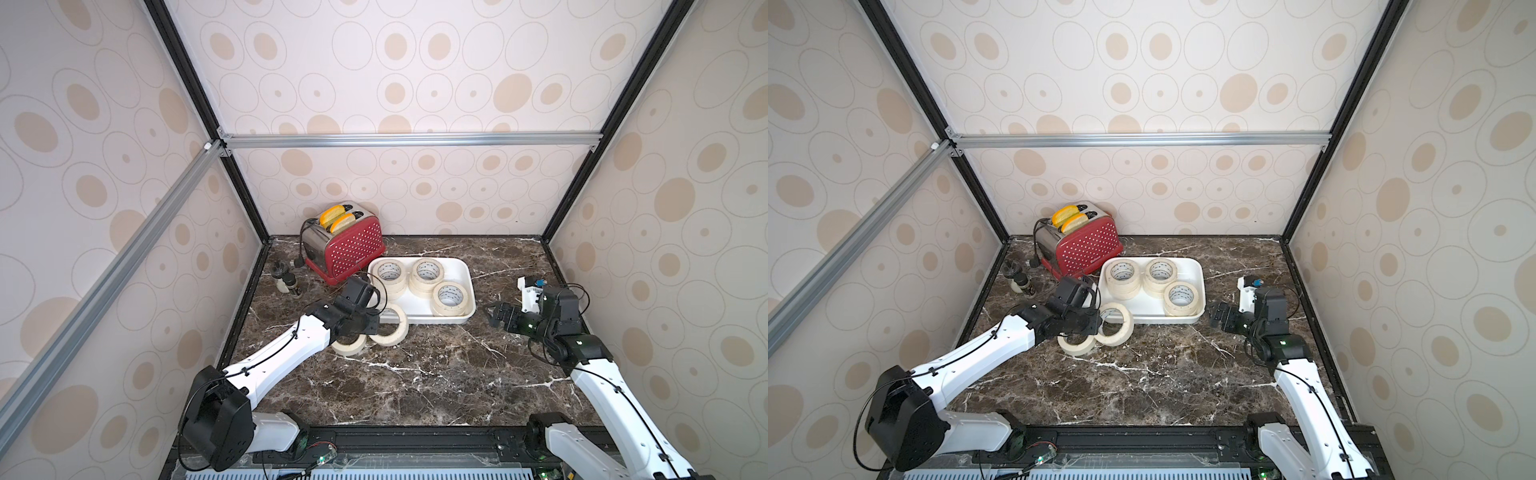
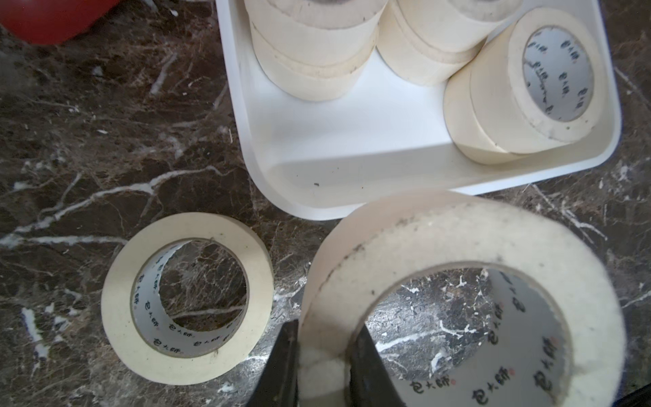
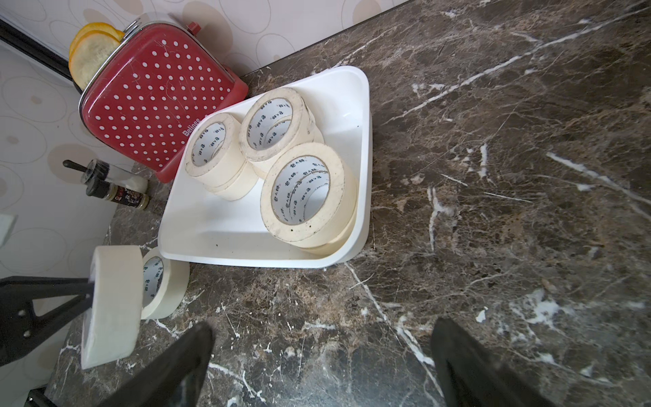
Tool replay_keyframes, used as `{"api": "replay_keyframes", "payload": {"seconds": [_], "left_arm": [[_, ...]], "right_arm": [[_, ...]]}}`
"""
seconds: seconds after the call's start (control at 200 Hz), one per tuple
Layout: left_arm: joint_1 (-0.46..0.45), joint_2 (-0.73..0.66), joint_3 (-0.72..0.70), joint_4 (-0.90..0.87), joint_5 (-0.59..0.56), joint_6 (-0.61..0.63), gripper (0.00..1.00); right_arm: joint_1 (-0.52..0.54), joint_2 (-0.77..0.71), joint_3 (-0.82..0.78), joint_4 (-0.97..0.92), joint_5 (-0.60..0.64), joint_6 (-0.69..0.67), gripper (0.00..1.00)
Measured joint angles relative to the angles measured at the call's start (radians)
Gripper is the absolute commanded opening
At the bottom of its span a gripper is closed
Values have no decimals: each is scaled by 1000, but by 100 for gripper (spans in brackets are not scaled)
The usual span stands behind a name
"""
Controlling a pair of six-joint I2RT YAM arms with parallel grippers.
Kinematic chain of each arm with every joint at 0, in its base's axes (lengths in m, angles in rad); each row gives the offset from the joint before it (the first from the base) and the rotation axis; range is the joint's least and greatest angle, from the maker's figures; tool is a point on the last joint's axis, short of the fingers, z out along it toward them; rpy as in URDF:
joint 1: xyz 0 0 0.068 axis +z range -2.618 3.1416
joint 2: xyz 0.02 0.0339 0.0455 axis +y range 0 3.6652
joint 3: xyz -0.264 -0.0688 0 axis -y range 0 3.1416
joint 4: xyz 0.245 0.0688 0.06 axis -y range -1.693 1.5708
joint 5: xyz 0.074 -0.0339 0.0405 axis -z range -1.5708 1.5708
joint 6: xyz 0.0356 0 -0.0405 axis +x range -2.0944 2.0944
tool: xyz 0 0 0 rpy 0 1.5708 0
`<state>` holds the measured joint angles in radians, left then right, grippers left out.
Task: Take out the art tape in the storage box
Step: Place the art tape at the center of the board.
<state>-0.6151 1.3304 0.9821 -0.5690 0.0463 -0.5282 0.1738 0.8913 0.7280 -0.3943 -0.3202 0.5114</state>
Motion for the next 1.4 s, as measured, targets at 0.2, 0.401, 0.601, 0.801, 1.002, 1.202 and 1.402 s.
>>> {"api": "replay_keyframes", "payload": {"seconds": [0.2,0.401,0.601,0.801,1.002,1.202,1.402], "left_arm": [[-43,21,-4,-8,-10,16,0],[-57,89,-4,-10,-48,42,0],[-78,134,-4,-11,-88,55,0],[-79,208,-3,5,-119,55,0],[-79,267,11,14,-151,55,0],[-79,305,43,21,-197,55,0],[-80,341,56,31,-212,55,0]], "right_arm": [[0,-15,-1,-5,0,0,100],[0,-30,-1,-12,2,-4,100],[0,-29,-1,-14,1,-8,100],[0,-20,0,-15,0,-8,100],[0,-20,0,-24,0,-11,100],[0,-20,0,-34,0,-15,100],[0,-19,0,-40,1,-18,100]]}}
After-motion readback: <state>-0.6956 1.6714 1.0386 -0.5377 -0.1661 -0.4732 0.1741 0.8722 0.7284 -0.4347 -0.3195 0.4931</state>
